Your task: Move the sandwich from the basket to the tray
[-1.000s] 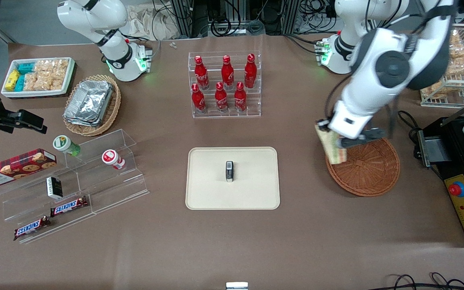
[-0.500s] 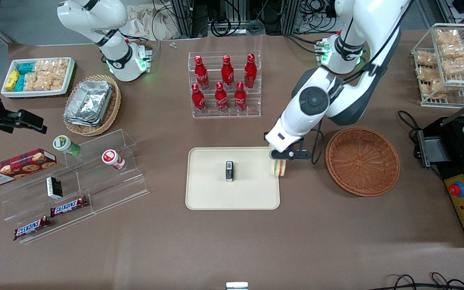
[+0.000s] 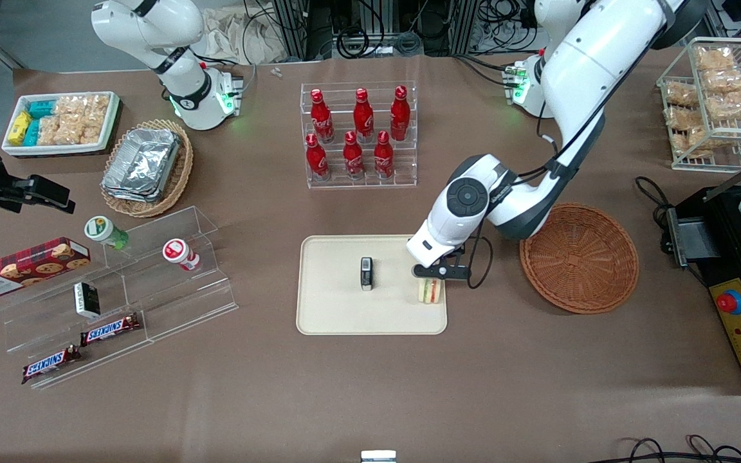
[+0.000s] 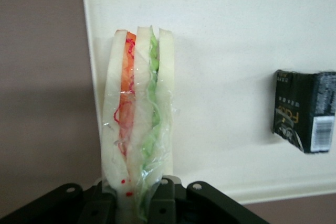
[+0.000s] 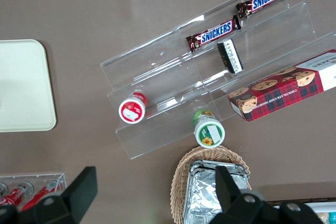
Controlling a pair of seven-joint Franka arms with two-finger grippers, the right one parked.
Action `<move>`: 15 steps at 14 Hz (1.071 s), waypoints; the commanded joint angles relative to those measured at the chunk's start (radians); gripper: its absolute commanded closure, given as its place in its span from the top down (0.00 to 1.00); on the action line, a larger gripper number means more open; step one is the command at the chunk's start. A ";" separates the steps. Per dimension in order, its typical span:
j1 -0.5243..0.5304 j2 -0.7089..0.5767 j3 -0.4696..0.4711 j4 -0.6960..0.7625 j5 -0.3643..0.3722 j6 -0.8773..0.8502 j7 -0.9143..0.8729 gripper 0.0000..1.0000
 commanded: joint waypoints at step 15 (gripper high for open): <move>-0.004 -0.694 0.173 -0.015 -0.337 -0.591 0.133 1.00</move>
